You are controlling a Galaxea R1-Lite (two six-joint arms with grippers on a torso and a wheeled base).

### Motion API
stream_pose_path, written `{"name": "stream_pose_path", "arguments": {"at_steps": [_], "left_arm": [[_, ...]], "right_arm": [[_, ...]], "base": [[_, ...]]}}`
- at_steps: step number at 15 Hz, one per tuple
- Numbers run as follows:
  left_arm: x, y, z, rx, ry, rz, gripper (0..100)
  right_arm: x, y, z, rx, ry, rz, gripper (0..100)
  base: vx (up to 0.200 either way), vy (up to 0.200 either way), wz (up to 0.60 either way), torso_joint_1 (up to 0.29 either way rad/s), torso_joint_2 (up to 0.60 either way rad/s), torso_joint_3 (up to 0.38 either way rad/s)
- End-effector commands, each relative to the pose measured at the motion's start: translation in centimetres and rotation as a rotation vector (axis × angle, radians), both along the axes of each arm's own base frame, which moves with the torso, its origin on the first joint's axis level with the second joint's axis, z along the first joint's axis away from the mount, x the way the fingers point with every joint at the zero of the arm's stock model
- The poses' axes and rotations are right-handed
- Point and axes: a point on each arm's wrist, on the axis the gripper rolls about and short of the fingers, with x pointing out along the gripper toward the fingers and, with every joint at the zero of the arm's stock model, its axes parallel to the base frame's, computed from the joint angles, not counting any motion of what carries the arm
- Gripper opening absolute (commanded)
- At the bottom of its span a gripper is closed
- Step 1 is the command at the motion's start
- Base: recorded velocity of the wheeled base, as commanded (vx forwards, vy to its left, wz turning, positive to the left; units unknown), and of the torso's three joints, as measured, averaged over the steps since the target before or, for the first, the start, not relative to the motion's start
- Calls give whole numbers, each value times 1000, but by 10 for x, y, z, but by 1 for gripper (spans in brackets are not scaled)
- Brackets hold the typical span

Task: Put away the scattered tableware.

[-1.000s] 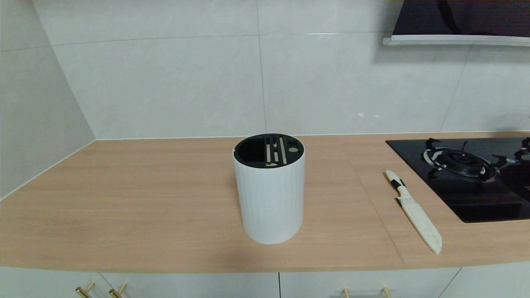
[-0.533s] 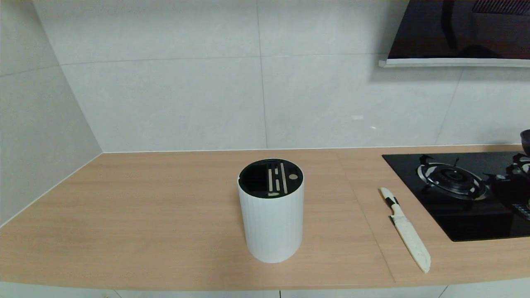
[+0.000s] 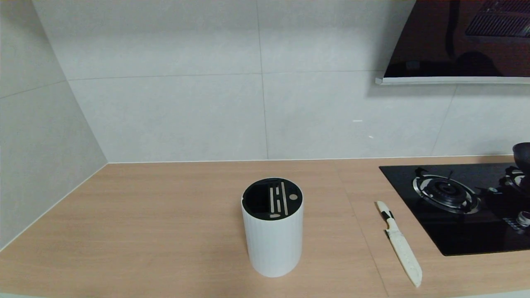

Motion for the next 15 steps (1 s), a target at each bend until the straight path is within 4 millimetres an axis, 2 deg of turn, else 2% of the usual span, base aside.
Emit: {"name": "stream_pose_path", "arguments": {"at_steps": [1,11,13,15], "left_arm": [[0,0,0,-1,1,1,100],[0,0,0,-1,1,1,100],[0,0,0,-1,1,1,100],[0,0,0,-1,1,1,100]], "right_arm": [[0,0,0,0,1,1,100],[0,0,1,-16,-5,-6,100],[-10,0,37,-5,-108,-1,100],[2,1,56,-1,-28,42,100]], "base": [[0,0,0,178,-373,-193],[0,0,0,8,-19,-9],[0,0,0,0,0,0],[0,0,0,0,0,0]]}}
